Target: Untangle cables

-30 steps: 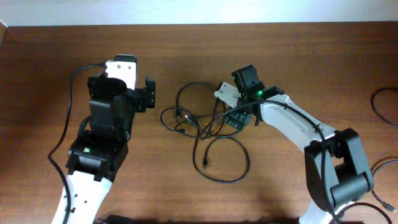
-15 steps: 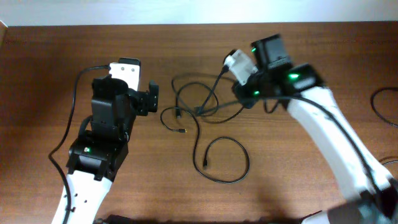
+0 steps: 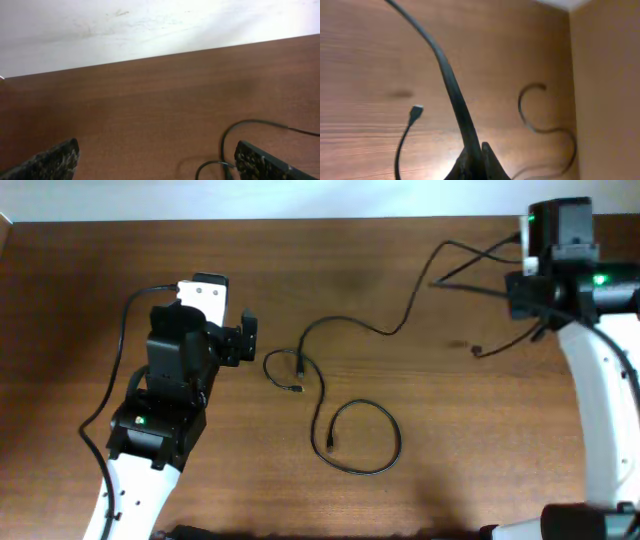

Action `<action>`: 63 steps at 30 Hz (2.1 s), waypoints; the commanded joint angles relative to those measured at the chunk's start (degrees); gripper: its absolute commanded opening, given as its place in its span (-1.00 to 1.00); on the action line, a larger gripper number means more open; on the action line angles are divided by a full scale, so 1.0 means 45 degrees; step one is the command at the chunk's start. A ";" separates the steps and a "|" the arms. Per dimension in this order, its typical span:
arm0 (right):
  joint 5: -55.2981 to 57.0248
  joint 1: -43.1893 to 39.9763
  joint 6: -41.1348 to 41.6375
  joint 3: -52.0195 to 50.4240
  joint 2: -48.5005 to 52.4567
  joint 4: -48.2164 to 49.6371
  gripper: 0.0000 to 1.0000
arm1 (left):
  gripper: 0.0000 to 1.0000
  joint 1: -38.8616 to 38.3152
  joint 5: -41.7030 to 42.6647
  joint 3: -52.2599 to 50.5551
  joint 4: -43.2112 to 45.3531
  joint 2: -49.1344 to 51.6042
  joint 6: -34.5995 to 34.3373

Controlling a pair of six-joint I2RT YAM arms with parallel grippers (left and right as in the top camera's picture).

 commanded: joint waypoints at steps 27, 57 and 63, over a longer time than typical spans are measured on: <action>-0.4585 -0.7679 0.9122 -0.2127 0.4342 0.1967 0.98 | 0.98 0.0039 0.0529 0.0126 -0.0053 0.0816 -0.0073; -0.2021 -0.8840 0.4755 -0.0457 -0.1039 0.5003 -0.92 | 1.00 0.0039 0.0903 0.0126 -0.0068 0.0821 -0.0073; -0.3162 -1.1268 0.5673 -0.0476 0.1875 0.4158 -0.92 | 1.00 0.0039 0.1098 0.0126 -0.0063 0.0821 -0.0073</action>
